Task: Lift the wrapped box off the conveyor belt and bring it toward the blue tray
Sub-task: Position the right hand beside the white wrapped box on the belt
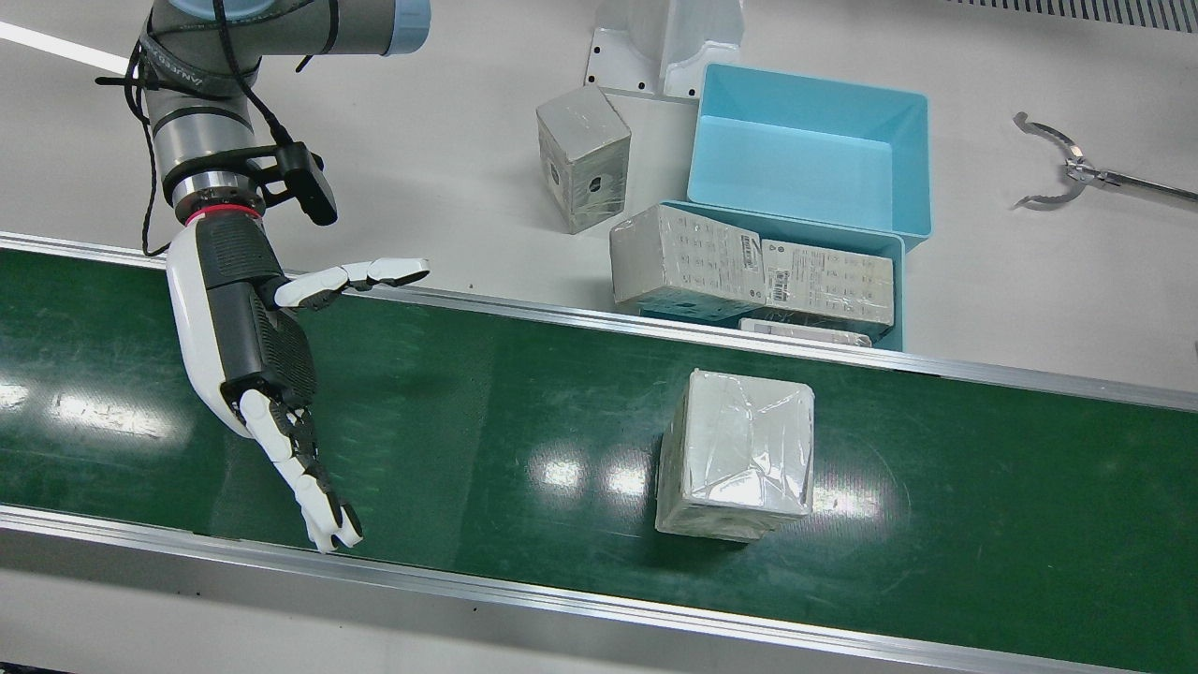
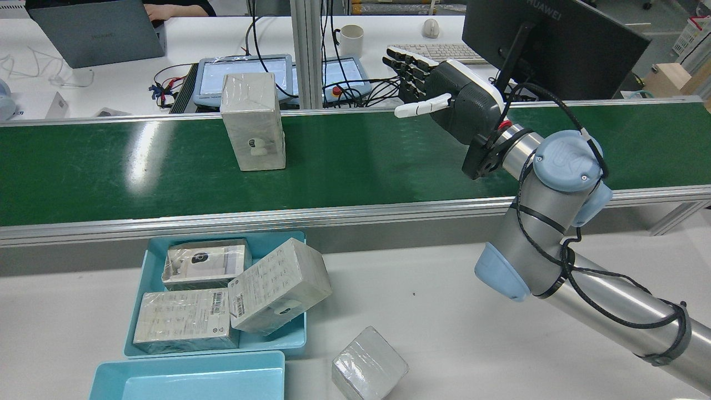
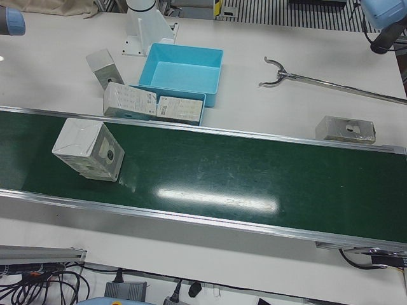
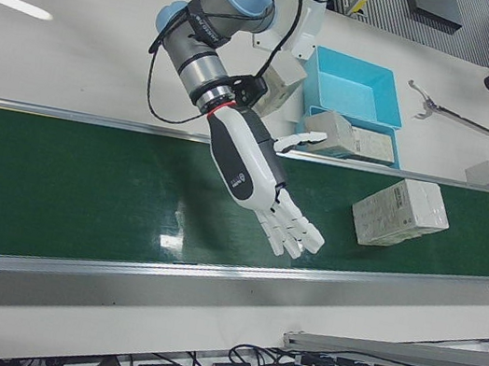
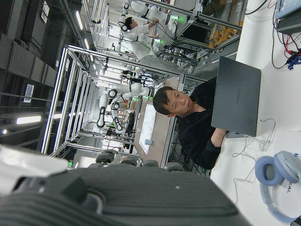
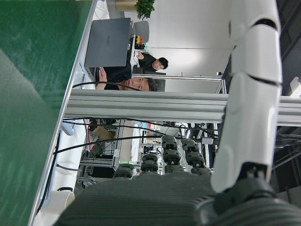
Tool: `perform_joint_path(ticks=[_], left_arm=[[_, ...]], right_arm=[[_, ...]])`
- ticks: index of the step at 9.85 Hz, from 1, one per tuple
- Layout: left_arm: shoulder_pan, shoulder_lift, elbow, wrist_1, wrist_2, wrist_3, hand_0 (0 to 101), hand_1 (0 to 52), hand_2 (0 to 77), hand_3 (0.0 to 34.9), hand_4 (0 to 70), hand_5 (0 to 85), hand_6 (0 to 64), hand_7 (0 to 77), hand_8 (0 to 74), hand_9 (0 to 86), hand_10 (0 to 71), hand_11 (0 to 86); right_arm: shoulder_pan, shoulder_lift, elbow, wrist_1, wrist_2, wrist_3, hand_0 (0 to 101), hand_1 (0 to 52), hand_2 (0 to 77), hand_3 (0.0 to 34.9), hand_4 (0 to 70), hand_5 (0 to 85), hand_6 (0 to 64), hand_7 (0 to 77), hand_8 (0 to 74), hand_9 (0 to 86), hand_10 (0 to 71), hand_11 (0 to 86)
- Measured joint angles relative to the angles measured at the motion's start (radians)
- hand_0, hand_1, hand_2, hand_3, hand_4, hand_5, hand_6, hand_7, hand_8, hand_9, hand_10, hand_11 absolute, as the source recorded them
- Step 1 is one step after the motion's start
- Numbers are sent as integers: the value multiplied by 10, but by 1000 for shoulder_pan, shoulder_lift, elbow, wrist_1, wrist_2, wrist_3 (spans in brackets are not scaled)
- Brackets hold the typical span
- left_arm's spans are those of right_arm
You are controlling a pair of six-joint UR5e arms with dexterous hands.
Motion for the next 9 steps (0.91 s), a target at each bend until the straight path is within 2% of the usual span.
perform_joint_path(ticks=[1,3,7,9], left_arm=[[0,0,0,0,0,0,0,0,5,0,0,11,0,0,0,0,0,0],[0,0,0,0,0,0,0,0,11,0,0,11,0,0,0,0,0,0],[0,0,0,0,0,0,0,0,5,0,0,11,0,0,0,0,5,0],[0,0,0,0,0,0,0,0,5,0,0,11,0,0,0,0,0,0]], right_arm=[[-2,2,-4,4,1,-1,464,131,114,28,87,71,5,76,44,60,16,27],[-10,4,-12,12,16,-3,463,131,120,16,82,71,5,87,38,60,16,27],[-29,4,-22,16,28,-4,465,125,131,39,82,71,5,71,44,60,16,27],[-33,5,-30,23,29,-4,465,125,131,34,82,65,5,55,44,60,16,27]])
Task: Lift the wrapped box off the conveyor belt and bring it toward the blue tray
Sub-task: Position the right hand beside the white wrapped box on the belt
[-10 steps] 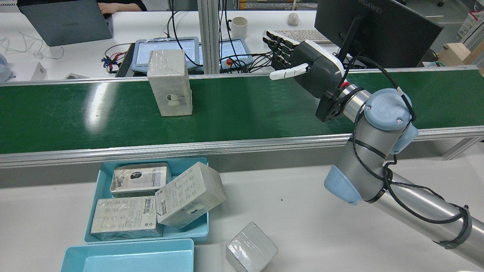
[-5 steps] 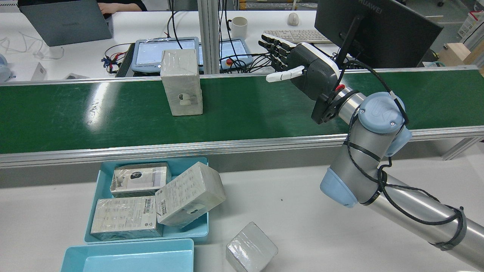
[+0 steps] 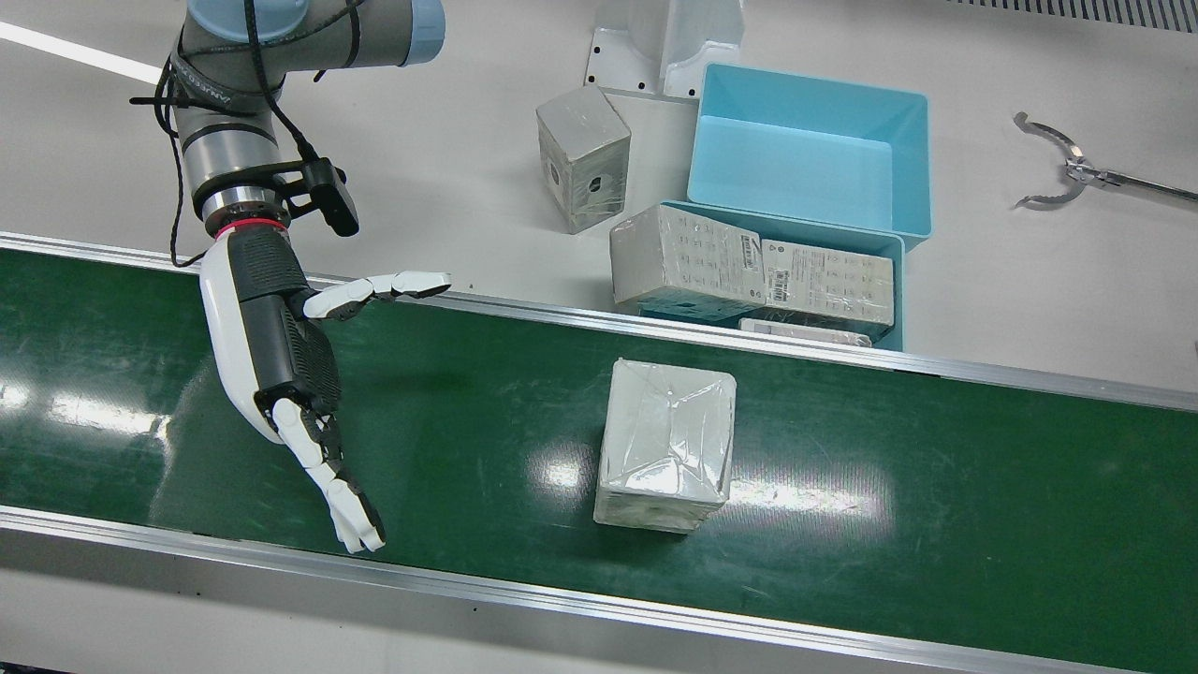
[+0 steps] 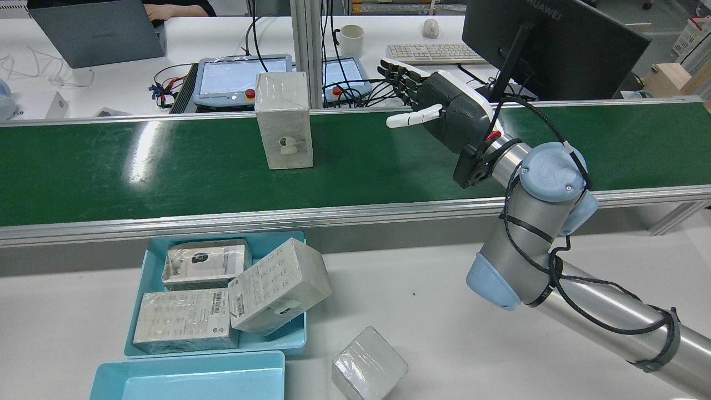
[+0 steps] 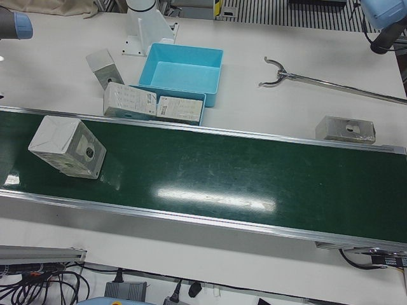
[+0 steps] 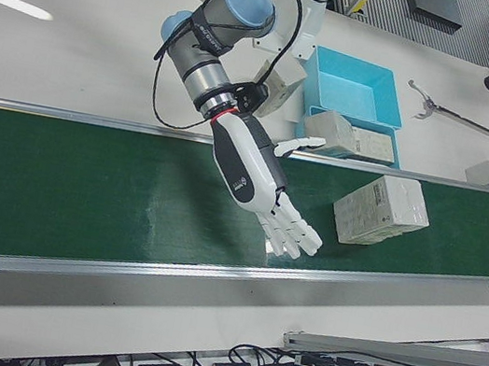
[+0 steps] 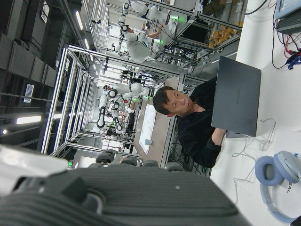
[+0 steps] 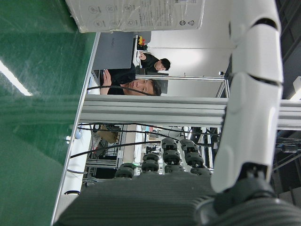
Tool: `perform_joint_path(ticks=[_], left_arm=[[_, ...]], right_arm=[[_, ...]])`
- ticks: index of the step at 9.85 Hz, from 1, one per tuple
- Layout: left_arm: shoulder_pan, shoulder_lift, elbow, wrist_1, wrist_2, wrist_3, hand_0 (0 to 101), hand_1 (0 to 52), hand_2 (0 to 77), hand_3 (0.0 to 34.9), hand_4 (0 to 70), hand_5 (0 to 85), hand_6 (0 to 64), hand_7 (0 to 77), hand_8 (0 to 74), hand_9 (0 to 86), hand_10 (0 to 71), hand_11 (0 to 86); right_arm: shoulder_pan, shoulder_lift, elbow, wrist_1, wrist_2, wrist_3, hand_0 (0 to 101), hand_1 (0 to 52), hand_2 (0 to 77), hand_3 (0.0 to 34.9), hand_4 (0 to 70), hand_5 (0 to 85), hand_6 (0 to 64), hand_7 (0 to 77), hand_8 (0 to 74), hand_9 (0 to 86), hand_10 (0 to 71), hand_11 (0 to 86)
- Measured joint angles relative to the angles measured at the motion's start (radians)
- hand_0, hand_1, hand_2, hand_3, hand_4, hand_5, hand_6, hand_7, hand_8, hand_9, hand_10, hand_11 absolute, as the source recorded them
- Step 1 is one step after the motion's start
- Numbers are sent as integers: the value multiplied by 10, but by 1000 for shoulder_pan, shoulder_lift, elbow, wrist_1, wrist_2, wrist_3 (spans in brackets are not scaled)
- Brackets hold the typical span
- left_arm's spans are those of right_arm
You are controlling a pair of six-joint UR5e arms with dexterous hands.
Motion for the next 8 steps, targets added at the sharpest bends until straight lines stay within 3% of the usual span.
perform_joint_path(ticks=[4,8], left_arm=[[0,0,0,0,0,0,0,0,11,0,0,11,0,0,0,0,5,0],[0,0,0,0,0,0,0,0,5,0,0,11,0,0,0,0,5,0]], right_arm=[[-2,0,-4,4,0,0,465,125,131,9,82,65,5,60,44,60,16,38],[-2,1,-6,4,0,0,465,125,131,9,82,71,11,71,44,60,16,38]])
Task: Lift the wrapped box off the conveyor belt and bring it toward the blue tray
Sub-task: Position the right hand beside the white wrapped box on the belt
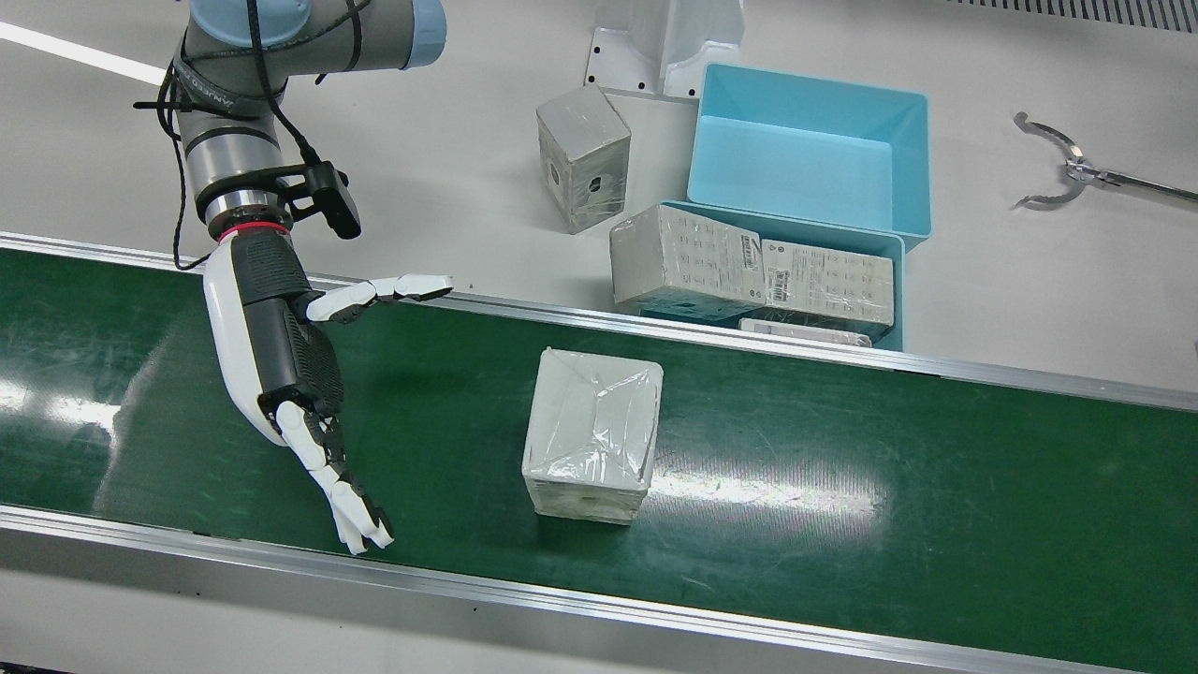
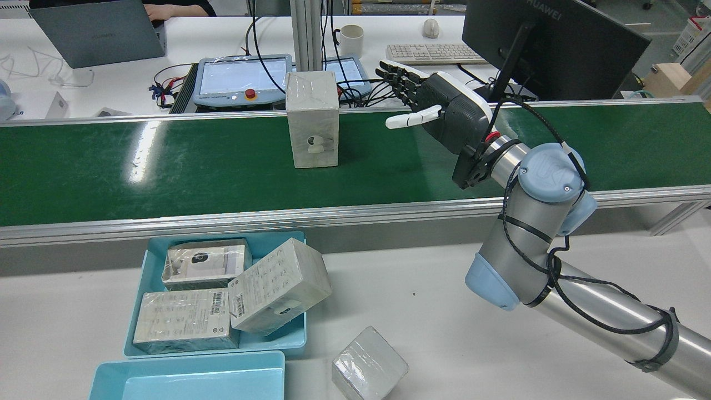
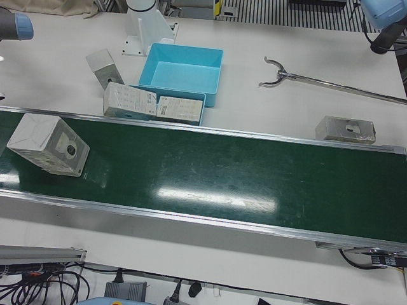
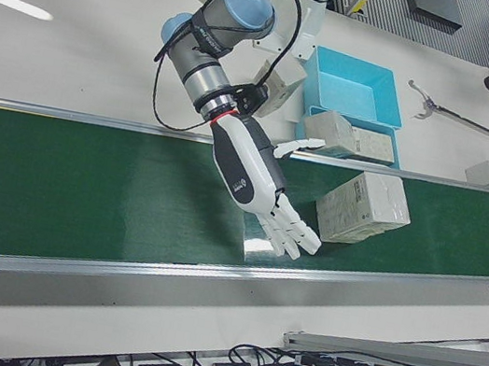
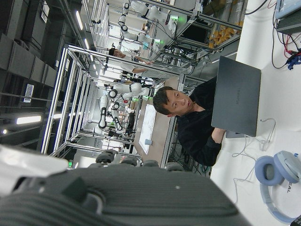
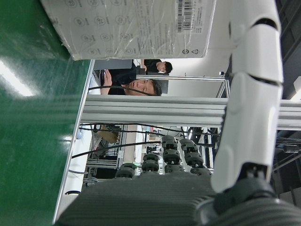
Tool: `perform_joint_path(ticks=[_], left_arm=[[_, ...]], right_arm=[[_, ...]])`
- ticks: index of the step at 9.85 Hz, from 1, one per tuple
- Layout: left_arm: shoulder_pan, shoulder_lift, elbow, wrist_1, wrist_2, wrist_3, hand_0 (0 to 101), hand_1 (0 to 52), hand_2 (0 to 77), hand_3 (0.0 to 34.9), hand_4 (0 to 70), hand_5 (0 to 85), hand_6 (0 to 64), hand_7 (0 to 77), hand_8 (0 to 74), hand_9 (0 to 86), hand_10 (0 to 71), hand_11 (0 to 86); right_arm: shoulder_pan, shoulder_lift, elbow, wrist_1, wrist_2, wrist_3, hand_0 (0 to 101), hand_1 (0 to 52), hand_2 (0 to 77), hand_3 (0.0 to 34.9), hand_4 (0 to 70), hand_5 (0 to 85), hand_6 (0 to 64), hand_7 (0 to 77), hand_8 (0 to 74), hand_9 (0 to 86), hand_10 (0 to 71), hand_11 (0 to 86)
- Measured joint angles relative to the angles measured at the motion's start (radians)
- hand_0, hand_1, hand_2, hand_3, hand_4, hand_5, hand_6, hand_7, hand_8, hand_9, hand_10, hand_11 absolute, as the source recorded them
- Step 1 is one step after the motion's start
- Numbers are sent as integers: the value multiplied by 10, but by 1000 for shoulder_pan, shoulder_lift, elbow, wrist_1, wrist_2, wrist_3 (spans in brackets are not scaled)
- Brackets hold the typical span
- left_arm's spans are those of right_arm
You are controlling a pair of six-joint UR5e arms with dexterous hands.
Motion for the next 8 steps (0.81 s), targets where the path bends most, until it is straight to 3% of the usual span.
perform_joint_path(ticks=[8], left_arm=[[0,0,0,0,0,0,0,0,11,0,0,11,0,0,0,0,5,0]], right_arm=[[-9,0,-18,7,8,0,465,125,131,8,82,76,11,82,44,71,16,38]])
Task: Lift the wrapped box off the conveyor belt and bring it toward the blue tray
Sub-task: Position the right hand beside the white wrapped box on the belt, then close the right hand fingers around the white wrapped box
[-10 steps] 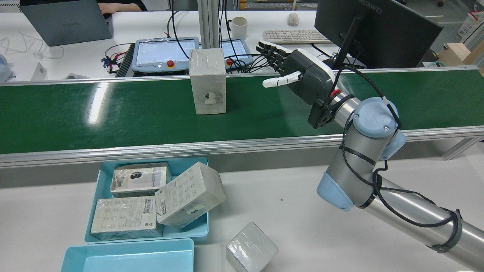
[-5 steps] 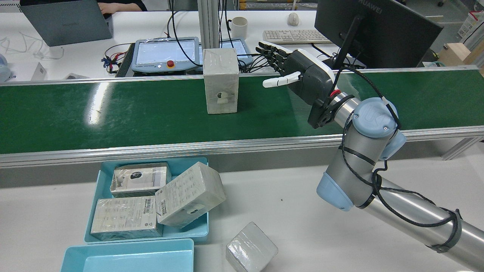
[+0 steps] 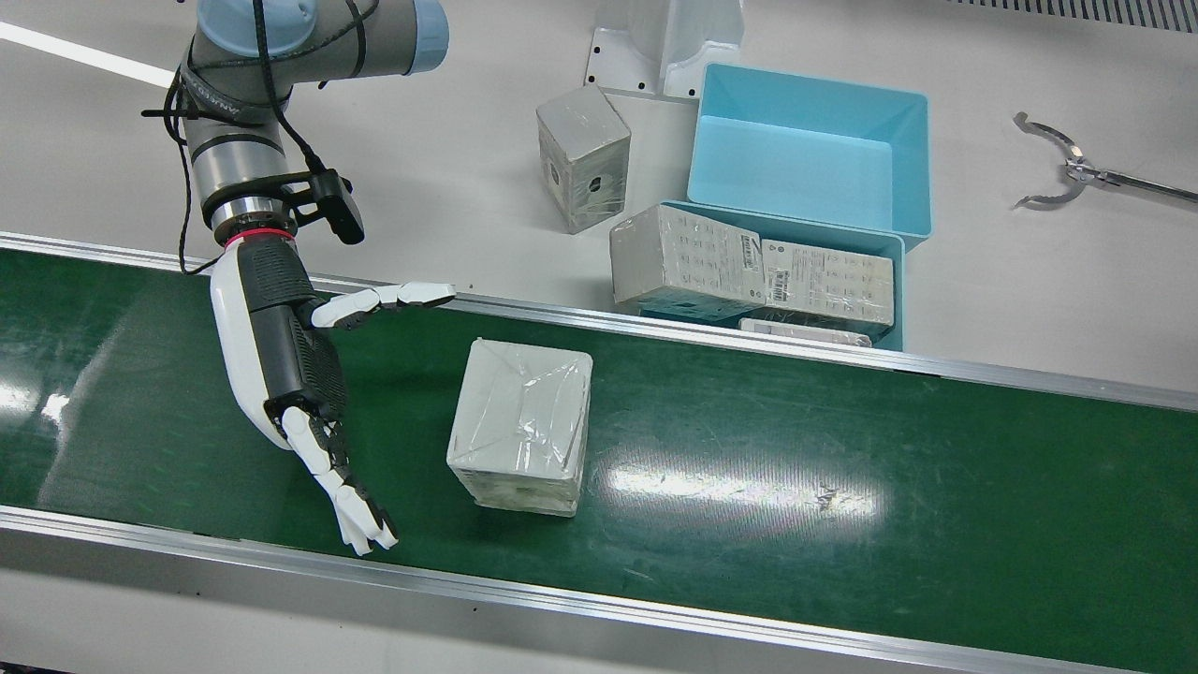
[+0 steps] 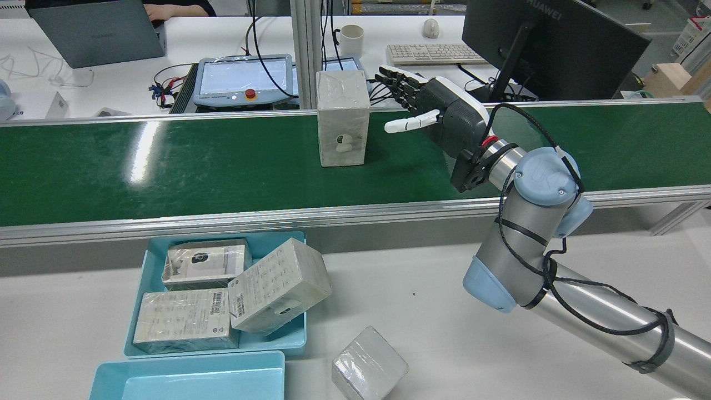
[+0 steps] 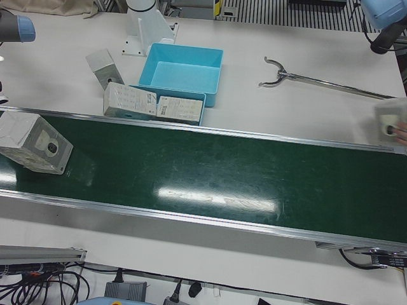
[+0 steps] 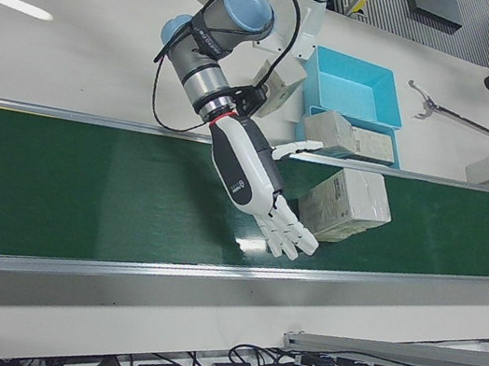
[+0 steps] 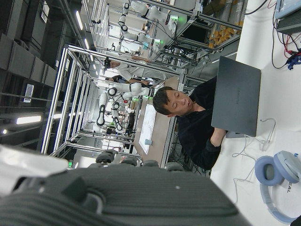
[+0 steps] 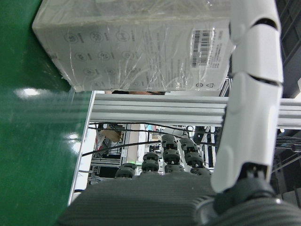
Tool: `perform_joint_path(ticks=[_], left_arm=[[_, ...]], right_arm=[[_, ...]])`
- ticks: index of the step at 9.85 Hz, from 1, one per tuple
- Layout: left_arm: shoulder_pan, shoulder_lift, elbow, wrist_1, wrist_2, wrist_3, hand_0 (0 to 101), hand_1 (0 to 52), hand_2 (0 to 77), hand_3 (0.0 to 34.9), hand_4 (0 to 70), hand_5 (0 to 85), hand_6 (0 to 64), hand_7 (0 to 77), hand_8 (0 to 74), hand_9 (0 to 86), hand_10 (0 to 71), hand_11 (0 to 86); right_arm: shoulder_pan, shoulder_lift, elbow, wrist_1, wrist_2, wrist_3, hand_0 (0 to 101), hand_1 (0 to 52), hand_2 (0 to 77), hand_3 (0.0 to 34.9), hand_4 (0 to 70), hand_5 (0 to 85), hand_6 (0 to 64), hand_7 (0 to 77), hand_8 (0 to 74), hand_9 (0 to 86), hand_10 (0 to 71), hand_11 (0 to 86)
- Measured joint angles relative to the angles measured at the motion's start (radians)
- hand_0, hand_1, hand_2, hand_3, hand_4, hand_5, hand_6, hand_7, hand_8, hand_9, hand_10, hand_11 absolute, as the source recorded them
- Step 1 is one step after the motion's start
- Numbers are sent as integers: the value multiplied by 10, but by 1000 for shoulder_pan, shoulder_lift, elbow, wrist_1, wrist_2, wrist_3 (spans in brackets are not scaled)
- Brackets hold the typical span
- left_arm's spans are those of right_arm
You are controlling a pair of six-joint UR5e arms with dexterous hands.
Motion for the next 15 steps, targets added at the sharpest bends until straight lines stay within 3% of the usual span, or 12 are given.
perform_joint_path(ticks=[9,10,12,13,14,15], left_arm=[[0,0,0,0,0,0,0,0,11,0,0,11,0,0,0,0,5,0],[0,0,0,0,0,0,0,0,11,0,0,11,0,0,0,0,5,0],[0,0,0,0,0,0,0,0,11,0,0,11,0,0,0,0,0,0],[0,0,0,0,0,0,0,0,11,0,0,11,0,0,0,0,5,0],[0,0,0,0,0,0,0,0,11,0,0,11,0,0,0,0,5,0],[0,0,0,0,0,0,0,0,11,0,0,11,0,0,0,0,5,0]], right_arm=[[-7,12,-26,9,1,1,465,131,136,12,93,87,22,98,44,71,11,38],[-7,12,-26,9,1,1,465,131,136,0,93,87,22,98,44,71,27,38],[-7,12,-26,9,14,3,464,131,136,0,93,87,22,98,44,71,0,38],[-7,12,-25,9,22,5,465,104,136,0,98,120,44,131,44,87,22,44],[-7,13,-23,8,27,5,464,76,120,0,98,355,147,305,136,207,65,109],[-7,13,-19,8,29,6,464,76,120,0,98,355,147,305,136,207,65,109]])
